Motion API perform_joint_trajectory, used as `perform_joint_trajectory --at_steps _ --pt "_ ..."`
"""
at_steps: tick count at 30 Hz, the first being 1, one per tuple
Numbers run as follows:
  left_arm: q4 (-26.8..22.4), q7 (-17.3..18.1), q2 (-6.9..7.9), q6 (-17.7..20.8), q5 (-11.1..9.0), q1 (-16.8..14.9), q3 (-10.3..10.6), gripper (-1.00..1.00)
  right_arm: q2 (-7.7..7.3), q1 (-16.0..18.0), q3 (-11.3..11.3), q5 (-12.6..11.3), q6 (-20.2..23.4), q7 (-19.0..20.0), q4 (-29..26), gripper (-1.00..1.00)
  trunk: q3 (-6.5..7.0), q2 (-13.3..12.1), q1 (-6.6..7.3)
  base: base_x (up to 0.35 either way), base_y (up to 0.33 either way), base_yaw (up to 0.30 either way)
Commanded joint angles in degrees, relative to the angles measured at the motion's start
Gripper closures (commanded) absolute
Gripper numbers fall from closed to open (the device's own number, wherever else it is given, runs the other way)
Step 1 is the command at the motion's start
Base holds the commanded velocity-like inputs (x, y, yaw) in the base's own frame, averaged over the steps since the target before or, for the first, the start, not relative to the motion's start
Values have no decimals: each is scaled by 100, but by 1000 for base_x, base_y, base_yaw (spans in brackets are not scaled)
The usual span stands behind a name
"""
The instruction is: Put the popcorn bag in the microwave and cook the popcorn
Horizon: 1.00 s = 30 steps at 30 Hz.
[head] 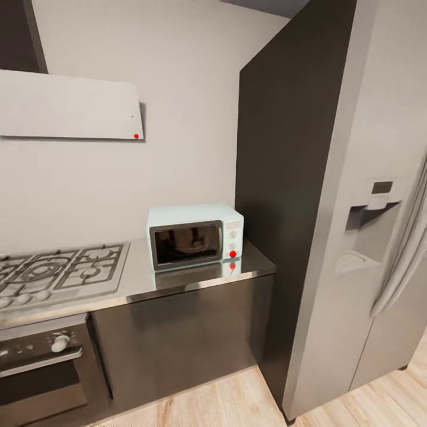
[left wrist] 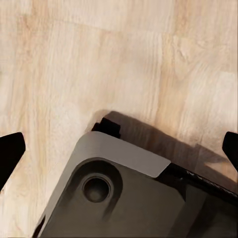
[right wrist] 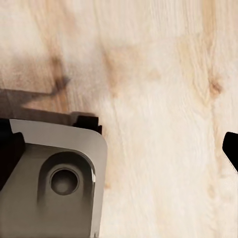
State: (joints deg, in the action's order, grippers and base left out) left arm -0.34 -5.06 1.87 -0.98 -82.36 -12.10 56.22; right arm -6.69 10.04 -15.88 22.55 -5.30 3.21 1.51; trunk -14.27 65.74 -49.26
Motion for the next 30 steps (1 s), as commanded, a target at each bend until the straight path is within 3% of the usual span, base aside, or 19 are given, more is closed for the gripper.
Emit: perform_joint_trajectory --at_steps 1,20,23,27,30 --pt "-15 -22 29 -13 -33 -3 54 -100 -8 7 -47 39 -32 13 16 -100 -7 5 0 0 0 275" --pt "-69 -22 47 -17 -27 -6 54 -100 -9 7 -64 21 -32 12 16 -100 -7 5 0 0 0 275" --pt "-121 9 12 -12 -52 -3 46 -100 -8 7 -64 21 -30 10 16 -100 -7 5 0 0 0 275" --pt "-169 38 -202 -8 -82 -1 37 -100 -21 7 -64 19 -32 5 16 -100 -7 5 0 0 0 275" --pt "-147 40 -270 -8 -83 18 38 -100 -17 7 -64 15 -27 5 16 -100 -7 5 0 0 0 275"
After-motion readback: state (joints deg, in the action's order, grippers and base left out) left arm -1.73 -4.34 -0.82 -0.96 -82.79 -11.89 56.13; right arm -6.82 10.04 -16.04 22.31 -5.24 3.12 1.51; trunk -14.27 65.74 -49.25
